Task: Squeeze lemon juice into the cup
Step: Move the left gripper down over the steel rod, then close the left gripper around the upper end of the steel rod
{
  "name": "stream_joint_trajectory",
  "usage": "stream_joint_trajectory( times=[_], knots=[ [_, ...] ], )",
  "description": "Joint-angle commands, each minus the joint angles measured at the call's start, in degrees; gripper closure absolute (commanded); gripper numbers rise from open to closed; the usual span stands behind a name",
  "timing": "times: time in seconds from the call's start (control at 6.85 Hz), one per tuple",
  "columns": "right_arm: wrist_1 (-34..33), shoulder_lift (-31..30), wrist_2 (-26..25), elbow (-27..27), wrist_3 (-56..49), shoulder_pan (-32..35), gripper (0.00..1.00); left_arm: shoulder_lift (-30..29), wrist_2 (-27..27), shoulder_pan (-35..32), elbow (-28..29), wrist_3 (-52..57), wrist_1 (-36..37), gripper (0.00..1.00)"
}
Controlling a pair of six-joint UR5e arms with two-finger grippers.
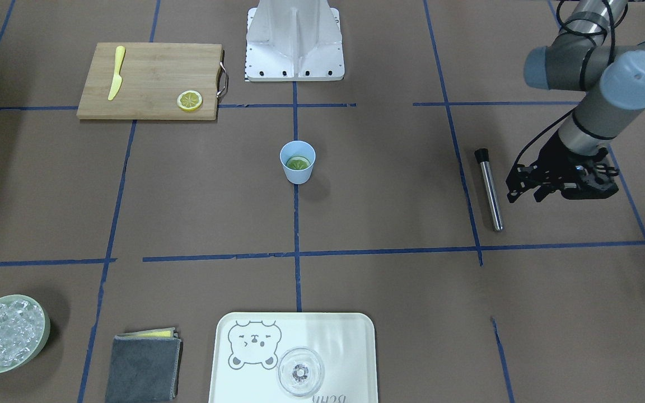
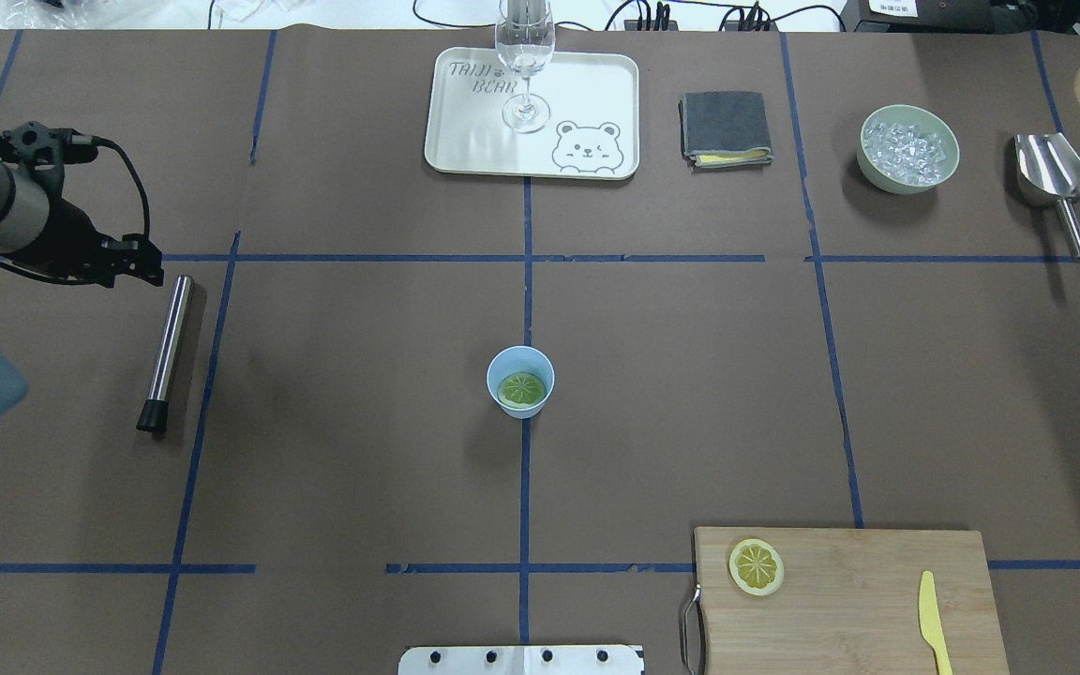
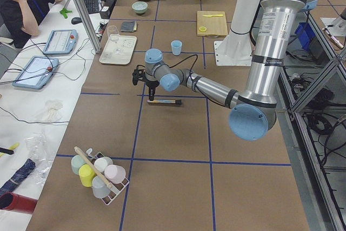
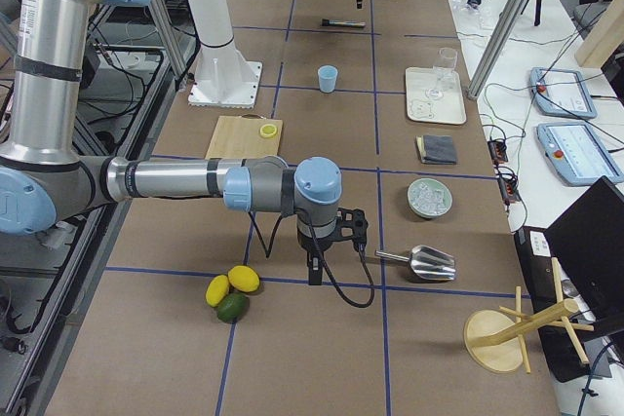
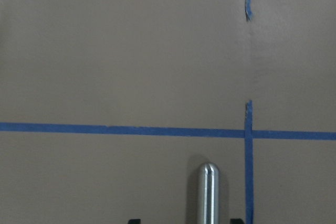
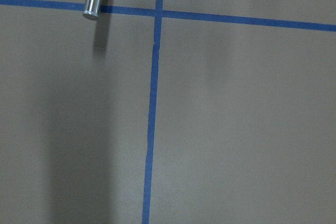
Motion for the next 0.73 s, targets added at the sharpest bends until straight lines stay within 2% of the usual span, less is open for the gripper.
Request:
stream_joint_trajectory(
  times=[0.0, 0.15, 0.58],
  knots=[
    [0.0, 0.0, 0.0, 0.0, 0.0, 0.0, 0.0, -1.4, 2.0, 3.6, 6.9, 0.1, -5.8, 0.35],
    [0.0, 0.0, 0.0, 0.0, 0.0, 0.0, 0.0, -1.3, 2.0, 3.9, 9.2, 0.1, -9.5, 0.35],
    [0.0, 0.0, -0.1, 0.1, -0.1, 0.0, 0.0, -1.8, 2.0, 3.9, 9.0, 0.1, -9.4, 0.45]
  ],
)
